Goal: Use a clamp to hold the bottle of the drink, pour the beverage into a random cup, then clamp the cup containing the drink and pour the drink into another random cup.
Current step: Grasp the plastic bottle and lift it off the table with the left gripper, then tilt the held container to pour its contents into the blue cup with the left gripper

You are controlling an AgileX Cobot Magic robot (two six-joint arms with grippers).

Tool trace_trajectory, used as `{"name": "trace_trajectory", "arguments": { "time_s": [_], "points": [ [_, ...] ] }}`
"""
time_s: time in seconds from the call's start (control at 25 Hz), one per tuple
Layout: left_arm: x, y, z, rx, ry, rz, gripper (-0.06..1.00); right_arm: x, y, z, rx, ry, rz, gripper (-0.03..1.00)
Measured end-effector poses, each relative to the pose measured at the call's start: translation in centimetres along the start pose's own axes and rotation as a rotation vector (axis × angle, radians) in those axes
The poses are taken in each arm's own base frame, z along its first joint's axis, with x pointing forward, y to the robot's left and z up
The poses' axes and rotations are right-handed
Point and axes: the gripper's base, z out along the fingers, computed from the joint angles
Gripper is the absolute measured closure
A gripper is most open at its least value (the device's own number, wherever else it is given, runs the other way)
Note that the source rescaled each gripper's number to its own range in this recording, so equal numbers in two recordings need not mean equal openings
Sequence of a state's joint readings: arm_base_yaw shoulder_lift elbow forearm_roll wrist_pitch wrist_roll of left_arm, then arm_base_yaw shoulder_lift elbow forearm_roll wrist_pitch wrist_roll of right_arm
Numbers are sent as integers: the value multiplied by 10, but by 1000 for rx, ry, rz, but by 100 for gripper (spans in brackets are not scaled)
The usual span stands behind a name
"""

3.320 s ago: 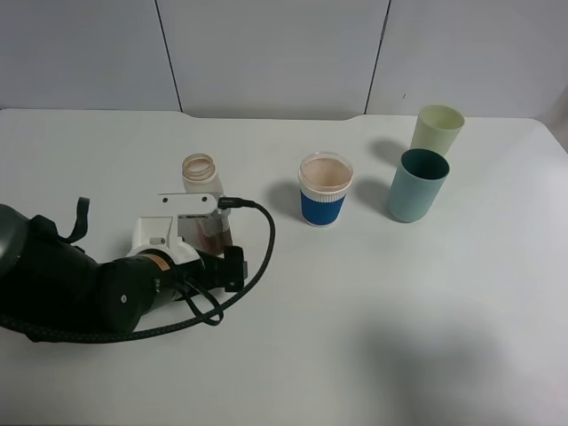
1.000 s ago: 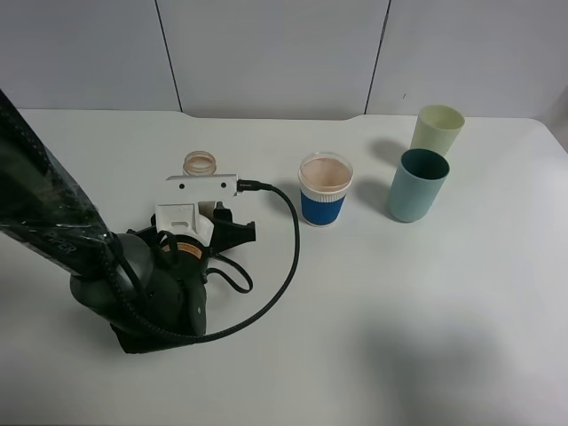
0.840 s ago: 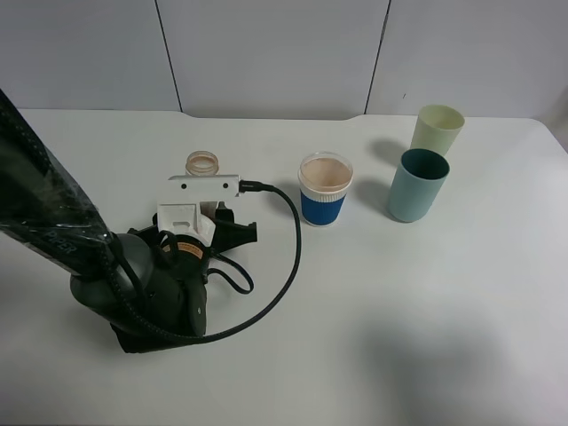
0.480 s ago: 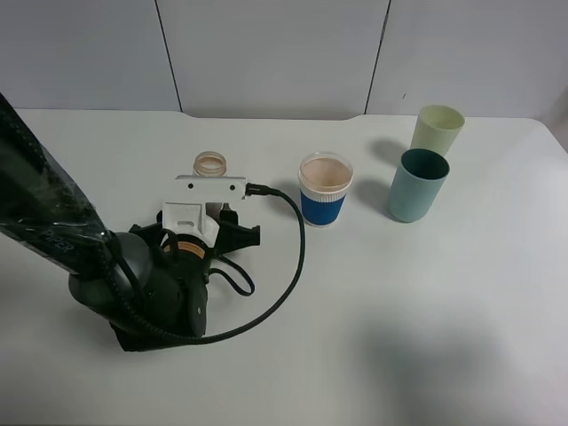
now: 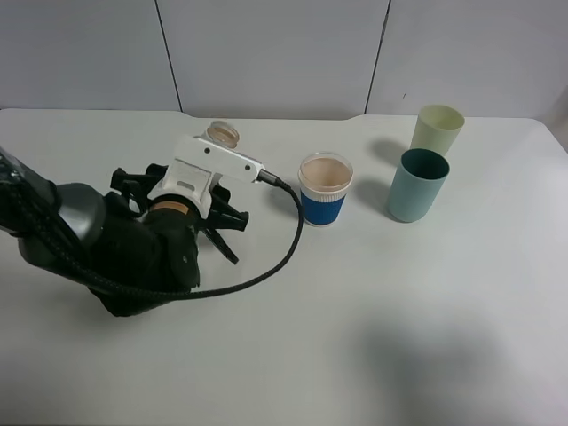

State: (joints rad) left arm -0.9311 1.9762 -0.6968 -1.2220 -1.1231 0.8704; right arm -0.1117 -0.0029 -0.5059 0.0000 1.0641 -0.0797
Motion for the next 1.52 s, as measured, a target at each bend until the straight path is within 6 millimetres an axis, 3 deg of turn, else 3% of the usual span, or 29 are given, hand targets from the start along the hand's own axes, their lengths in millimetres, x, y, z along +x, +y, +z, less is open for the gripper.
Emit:
{"name": "trace_trajectory", "arguments": {
  "time_s": [0.36,0.72,1.04,1.52],
  "points": [
    [-45,-7,11,-55,-24,392,89,0,0,0,0,0,0,-3],
    [-79,-13,15,-83,-70,621,89,0,0,0,0,0,0,-3],
    [-90,-16,17,-98,-83,754,89,0,0,0,0,0,0,-3],
    [-90,-35,28,-80,-89,873,89,0,0,0,0,0,0,-3]
  ]
}}
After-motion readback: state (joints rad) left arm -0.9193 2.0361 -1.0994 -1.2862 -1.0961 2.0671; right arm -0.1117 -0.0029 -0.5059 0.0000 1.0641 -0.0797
